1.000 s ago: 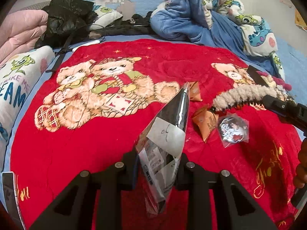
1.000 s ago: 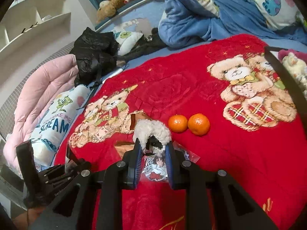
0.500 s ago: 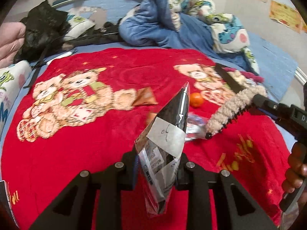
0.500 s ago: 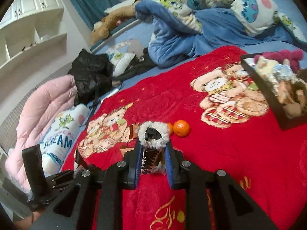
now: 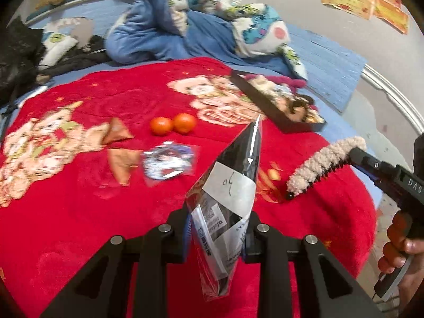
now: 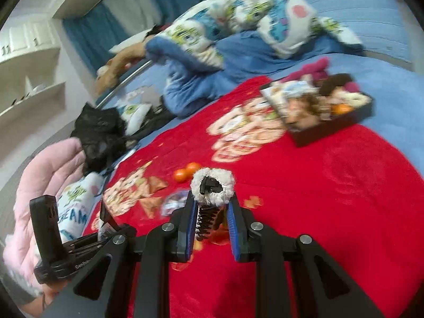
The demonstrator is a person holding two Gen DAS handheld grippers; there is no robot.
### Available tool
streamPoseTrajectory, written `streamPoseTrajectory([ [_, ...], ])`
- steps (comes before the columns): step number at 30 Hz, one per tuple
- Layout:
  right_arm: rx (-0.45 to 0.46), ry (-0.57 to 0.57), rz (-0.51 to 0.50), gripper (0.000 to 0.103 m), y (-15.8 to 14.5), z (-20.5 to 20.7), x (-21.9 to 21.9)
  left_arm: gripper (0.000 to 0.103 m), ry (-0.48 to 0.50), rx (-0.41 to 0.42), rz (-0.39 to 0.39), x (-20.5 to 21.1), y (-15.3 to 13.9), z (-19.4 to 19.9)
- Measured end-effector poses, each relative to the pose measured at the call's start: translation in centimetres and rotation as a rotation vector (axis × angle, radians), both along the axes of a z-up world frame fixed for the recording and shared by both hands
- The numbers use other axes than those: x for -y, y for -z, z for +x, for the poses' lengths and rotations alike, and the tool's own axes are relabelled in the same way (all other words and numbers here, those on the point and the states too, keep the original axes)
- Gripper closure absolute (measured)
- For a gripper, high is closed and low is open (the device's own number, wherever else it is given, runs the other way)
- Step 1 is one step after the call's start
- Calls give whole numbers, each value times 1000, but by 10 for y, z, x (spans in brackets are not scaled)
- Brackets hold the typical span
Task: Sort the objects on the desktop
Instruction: 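Carry the plastic package and white scrunchie over the black tray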
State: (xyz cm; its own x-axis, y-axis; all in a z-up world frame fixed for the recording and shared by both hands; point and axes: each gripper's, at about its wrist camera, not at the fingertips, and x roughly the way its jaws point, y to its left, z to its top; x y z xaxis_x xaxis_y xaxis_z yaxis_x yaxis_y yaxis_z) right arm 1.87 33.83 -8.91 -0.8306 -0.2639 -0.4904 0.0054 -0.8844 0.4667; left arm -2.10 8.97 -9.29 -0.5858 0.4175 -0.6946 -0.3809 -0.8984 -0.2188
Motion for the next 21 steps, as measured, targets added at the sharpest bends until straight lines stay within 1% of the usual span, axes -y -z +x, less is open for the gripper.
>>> streamPoseTrajectory([
  [2,4,50,-1,82,0,14,-17,75,45,19,23,-16,1,2],
  [6,1,144,-8,82,0,44,-52,75,114,26,11,-48,4,10],
  [10,3,201,4,82,-3,65,-76,75,169,34,5,-78,6,19],
  [13,28,232,38,82,-6,72,-90,75,206,36,-4,-99,7,25],
  [17,16,238,23,82,-8,80,-108,75,230,50,-7,-119,7,28],
  [21,9,240,34,82,-8,78,-119,75,237,63,-17,-136,10,27],
])
